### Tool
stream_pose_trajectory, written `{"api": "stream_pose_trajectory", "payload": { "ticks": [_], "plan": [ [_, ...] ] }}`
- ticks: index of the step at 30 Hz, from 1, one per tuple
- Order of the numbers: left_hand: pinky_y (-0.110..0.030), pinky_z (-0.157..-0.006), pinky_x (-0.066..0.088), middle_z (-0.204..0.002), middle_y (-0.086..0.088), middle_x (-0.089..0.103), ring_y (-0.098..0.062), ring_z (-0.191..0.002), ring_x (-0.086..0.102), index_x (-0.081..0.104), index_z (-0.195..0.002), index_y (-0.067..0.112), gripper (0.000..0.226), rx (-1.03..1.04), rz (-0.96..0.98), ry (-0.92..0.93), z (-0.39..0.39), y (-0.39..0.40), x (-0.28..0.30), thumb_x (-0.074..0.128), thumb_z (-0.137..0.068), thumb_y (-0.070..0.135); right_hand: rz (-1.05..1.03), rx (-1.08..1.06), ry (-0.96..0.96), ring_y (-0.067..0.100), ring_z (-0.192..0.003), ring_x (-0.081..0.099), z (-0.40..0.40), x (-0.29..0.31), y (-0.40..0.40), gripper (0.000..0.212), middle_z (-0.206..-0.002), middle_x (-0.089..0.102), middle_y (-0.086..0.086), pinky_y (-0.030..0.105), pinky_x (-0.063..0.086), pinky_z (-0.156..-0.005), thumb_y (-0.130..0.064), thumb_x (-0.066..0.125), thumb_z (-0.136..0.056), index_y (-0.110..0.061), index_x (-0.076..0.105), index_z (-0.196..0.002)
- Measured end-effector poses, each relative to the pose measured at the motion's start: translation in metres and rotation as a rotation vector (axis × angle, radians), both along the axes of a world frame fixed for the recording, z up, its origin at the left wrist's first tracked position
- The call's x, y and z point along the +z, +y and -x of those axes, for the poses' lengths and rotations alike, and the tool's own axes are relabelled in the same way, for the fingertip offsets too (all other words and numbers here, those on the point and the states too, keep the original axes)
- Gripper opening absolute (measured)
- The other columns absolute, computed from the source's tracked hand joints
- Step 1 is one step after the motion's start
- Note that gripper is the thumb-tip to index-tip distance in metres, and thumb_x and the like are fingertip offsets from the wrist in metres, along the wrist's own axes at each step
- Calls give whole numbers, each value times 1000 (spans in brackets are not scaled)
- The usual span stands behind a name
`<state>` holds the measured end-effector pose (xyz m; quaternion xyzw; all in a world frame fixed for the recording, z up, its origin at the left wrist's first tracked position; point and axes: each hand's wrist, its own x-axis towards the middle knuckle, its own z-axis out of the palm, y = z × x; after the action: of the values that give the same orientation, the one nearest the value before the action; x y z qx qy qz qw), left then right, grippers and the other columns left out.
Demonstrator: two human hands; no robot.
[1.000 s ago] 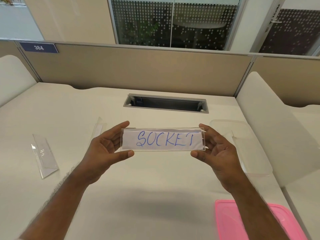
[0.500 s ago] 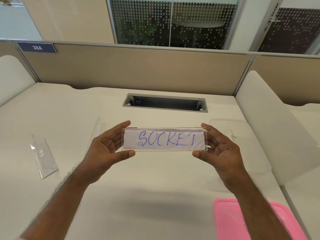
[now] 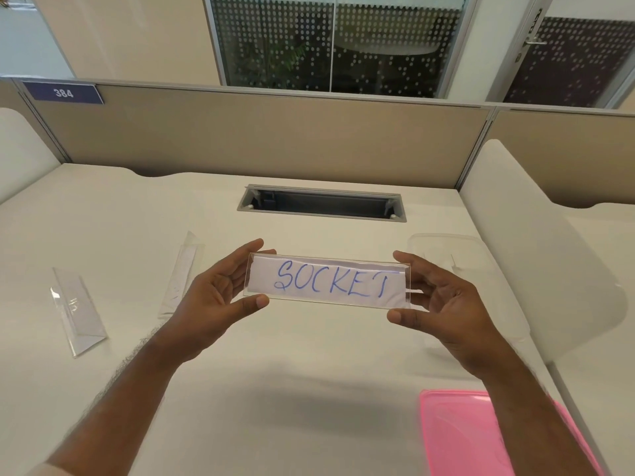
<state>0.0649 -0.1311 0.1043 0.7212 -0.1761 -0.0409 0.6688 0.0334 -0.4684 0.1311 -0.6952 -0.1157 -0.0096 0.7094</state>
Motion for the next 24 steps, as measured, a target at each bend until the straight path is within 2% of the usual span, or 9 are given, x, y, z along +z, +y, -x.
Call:
{"api": "stream_pose_trajectory", "payload": {
  "ticks": [4, 8, 10, 12, 14, 16, 19, 21, 24],
  "plan": [
    [-28, -116, 34, -146, 9, 57, -10, -140, 46, 43, -149, 30, 82, 7, -60, 29, -5, -5, -11, 81, -76, 23, 41, -51, -18, 25, -98, 67, 0, 0, -5, 69, -98, 69, 5, 33, 55, -90, -11, 87, -57, -24, 66, -122],
    [-31, -118, 33, -143, 23, 54, 2, -136, 46, 48, -139, 45, 70, 113, -149, 91, -11, -21, -41, 78, -78, 32, 47, -152, -38, 30, -97, 67, 0, -4, -12, 67, -103, 67, 22, 37, 55, -92, -15, 90, -53, -23, 68, -116],
    [-35, -117, 36, -149, 18, 48, -5, -138, 46, 45, -145, 38, 67, 125, -317, 136, -12, -35, -66, 71, -83, 43, 30, -187, -27, 26, -94, 69, 0, -7, -18, 67, -100, 69, 17, 35, 57, -88, -18, 90, -53, -23, 68, -116],
    [-31, -116, 34, -158, 14, 38, -16, -144, 40, 36, -153, 31, 75, 143, -575, 153, -14, -49, -92, 63, -87, 56, 38, -255, -19, 23, -92, 71, 0, -10, -26, 68, -99, 72, 11, 32, 57, -85, -21, 90, -53, -24, 67, -117],
    [-29, -121, 21, -165, 9, 23, -12, -153, 19, 24, -158, 24, 81, 174, -787, 83, -20, -58, -114, 52, -92, 62, 75, -352, -24, 21, -91, 70, 1, -13, -34, 69, -100, 72, 11, 31, 57, -86, -29, 90, -52, -26, 67, -117],
    [-30, -123, 9, -169, 4, 11, -11, -155, 3, 16, -160, 16, 85, 220, -935, -20, -29, -63, -129, 40, -95, 65, 122, -450, -30, 17, -89, 69, 4, -16, -44, 70, -94, 71, 3, 31, 56, -87, -36, 90, -50, -30, 67, -116],
    [-31, -124, -2, -169, -1, 2, -16, -155, -6, 8, -160, 11, 86, 253, -1083, -116, -39, -67, -146, 28, -97, 66, 206, -608, -51, 6, -80, 66, 9, -17, -59, 66, -81, 65, -13, 20, 56, -83, -39, 88, -51, -34, 68, -113],
    [-32, -124, -5, -169, -2, 0, -17, -155, -8, 6, -159, 10, 86, 231, -1147, -148, -42, -67, -156, 25, -97, 66, 247, -709, -76, 4, -80, 66, 13, -17, -69, 61, -85, 67, -9, 14, 54, -81, -35, 88, -54, -37, 66, -111],
    [-33, -125, -3, -169, -1, 0, -15, -155, -6, 6, -160, 11, 89, 190, -1181, -130, -43, -64, -167, 19, -95, 70, 325, -819, -110, 13, -91, 66, 19, -18, -84, 60, -95, 68, -1, 8, 50, -82, -23, 89, -63, -33, 64, -117]
  ]
}}
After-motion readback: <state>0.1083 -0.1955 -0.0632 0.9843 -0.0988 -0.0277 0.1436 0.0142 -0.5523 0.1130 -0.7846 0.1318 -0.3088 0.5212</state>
